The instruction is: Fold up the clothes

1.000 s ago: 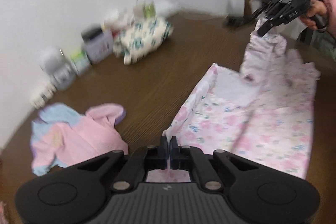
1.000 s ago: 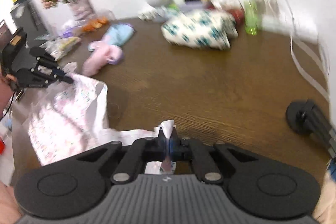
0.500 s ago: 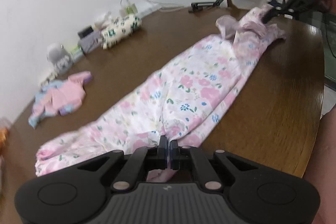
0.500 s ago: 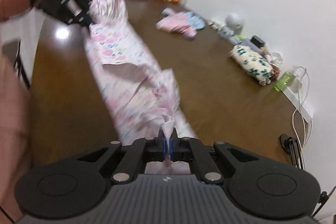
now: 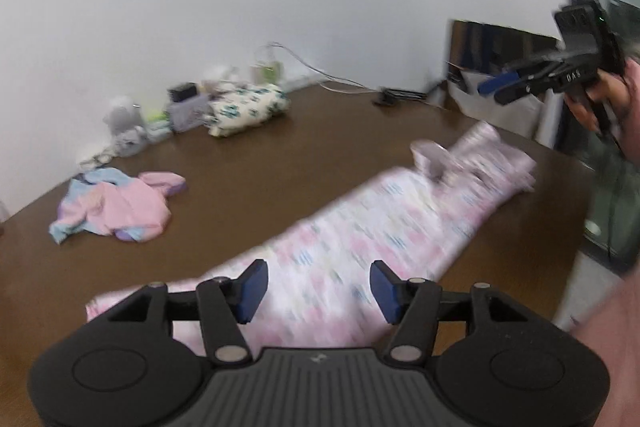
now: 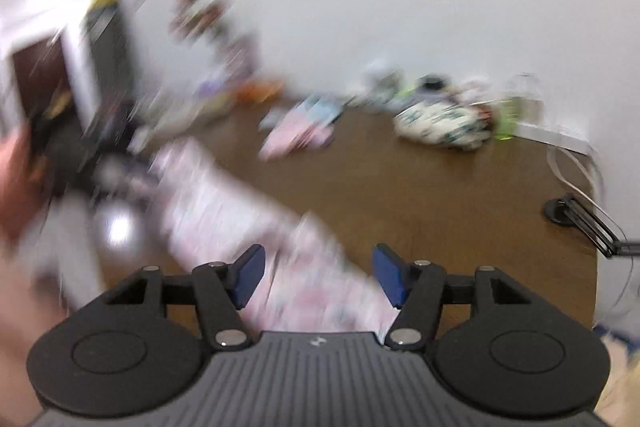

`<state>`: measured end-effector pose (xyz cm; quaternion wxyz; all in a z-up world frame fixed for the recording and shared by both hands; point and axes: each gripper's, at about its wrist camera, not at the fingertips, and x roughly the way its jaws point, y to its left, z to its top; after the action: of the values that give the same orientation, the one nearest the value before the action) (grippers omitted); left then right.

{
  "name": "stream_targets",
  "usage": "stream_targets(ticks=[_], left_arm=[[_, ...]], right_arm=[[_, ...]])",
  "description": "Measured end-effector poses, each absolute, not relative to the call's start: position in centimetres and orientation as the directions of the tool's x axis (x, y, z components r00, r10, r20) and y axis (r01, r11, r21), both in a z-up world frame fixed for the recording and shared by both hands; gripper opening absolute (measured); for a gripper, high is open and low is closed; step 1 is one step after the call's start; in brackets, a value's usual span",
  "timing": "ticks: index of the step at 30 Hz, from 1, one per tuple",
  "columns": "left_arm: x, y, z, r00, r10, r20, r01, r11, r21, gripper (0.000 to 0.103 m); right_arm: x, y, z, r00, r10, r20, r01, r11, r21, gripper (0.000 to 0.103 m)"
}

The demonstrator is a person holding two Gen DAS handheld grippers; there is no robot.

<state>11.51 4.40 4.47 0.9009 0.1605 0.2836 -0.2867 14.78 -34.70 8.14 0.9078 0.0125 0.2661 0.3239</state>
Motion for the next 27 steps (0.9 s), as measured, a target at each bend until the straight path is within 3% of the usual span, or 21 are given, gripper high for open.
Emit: stream_targets(ticks=[2,3,5,7,12,15,17,19,23,26,27], left_arm=[[13.0,3.2,3.6,0.674,-0.384,-0.631,0.576,0.808,0.125,0.046],[13.6,2.7,3.1,0.668,-0.366,-0.648,0.564,0.817,0.119,0.03],[14.2,2.1,1.9,0.649,-0.338,-0.681,0.55,0.827,0.113,0.012],[14.3,1.8,0.7,0.628,-0.316,-0.712,0.544,0.832,0.111,0.012],[13.3,3.1,-1.2,0.616,-0.312,-0.723,0.518,0.852,0.074,0.013],[13.4,3.7,-1.4,0.617,-0.33,-0.714,0.505,0.862,0.039,0.013],[13.5,4.2,-1.1,0.617,-0.349,-0.706,0.503,0.864,0.012,0.023],[13.4,5.7,0.2,0.637,-0.38,-0.67,0.475,0.879,-0.047,0.035],[13.3,9.4,2.7,0.725,-0.352,-0.592,0.38,0.921,-0.083,0.036],[14.8,10.4,3.0,0.76,-0.255,-0.598,0.29,0.956,-0.04,0.032],[15.2,10.5,2.6,0.755,-0.234,-0.613,0.276,0.961,-0.027,0.023]], right_arm=[[17.2,-33.1,7.1,0.659,0.564,-0.497,-0.51,0.821,0.256,0.055],[18.6,-32.0,6.4,0.659,0.543,-0.521,-0.465,0.838,0.285,0.051],[20.7,-30.5,4.5,0.635,0.531,-0.561,-0.404,0.847,0.345,0.033],[21.8,-28.7,2.7,0.603,0.528,-0.598,-0.39,0.849,0.356,0.022],[19.0,-25.5,0.0,0.568,0.458,-0.683,-0.5,0.852,0.156,0.022],[17.0,-25.0,-0.6,0.61,0.423,-0.67,-0.541,0.84,0.038,0.021],[16.2,-24.6,-0.7,0.623,0.406,-0.668,-0.55,0.835,-0.006,0.022],[16.2,-24.8,-0.5,0.613,0.413,-0.673,-0.545,0.838,0.019,0.024],[16.0,-26.7,2.3,0.633,0.503,-0.588,-0.497,0.847,0.19,0.031],[16.9,-24.5,4.1,0.655,0.543,-0.525,-0.501,0.833,0.236,0.035],[17.3,-23.3,4.6,0.659,0.557,-0.506,-0.512,0.825,0.24,0.035]])
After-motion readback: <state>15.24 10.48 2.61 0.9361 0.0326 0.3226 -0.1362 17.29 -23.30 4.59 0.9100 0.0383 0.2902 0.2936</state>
